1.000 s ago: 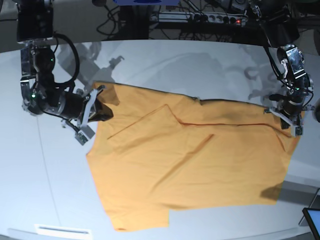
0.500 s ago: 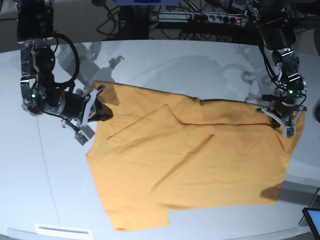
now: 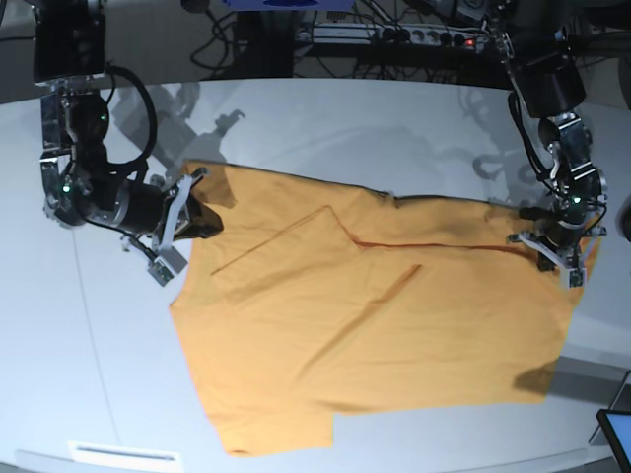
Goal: Fold the T-shirt properly
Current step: 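Pull the folded edge with the left gripper toward the right gripper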
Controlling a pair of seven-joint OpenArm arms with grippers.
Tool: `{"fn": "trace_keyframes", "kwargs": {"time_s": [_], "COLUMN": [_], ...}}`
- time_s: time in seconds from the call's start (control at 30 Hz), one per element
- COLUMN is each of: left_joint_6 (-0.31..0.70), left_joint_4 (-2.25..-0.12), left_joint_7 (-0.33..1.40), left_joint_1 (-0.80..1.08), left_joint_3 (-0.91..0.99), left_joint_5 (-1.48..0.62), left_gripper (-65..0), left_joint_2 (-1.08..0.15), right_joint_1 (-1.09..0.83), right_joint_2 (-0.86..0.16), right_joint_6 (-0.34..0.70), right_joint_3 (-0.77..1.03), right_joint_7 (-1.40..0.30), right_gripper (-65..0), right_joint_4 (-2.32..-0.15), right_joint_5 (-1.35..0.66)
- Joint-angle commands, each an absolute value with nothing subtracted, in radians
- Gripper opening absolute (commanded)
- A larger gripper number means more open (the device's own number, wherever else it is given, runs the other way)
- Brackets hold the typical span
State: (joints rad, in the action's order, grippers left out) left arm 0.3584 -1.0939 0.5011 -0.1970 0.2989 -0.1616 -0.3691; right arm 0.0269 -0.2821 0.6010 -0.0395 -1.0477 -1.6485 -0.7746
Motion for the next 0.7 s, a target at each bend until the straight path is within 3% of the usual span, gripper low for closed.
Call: {"fn": "trace_keyframes", "kwargs": {"time_s": [0.0,0.3,0.67], "left_joint_6": [0.354,0.352,0.331], "left_joint_4": [-1.081,-0.923,-1.036], "left_joint_7": [0.478,0.366,0.357], "left_joint_1": [-0.232,-0.275,-0.265], "left_joint_3": [0.302,0.180,0.183], "left_joint_5": [-0.166,-0.168,-0.170], "left_gripper": [-65.0,-65.0,-65.0], "left_joint_2": [-0.389,-0.397,-0.394], "right_joint_1": [0.042,0.042,0.042], "right_joint_2": [-0.291,-0.291,-0.291], "right_joint_6": [0.604,0.604,0.604], "right_joint_3": [-0.033,-0.033,-0.033], "right_joint_7": [-1.029,-1.029,-1.029], "right_gripper": [-64.9,-64.9,-64.9], "right_joint_4": [-1.666,-1.664,-1.661], "right_joint_5": [-0.792,-0.789,-0.786]}}
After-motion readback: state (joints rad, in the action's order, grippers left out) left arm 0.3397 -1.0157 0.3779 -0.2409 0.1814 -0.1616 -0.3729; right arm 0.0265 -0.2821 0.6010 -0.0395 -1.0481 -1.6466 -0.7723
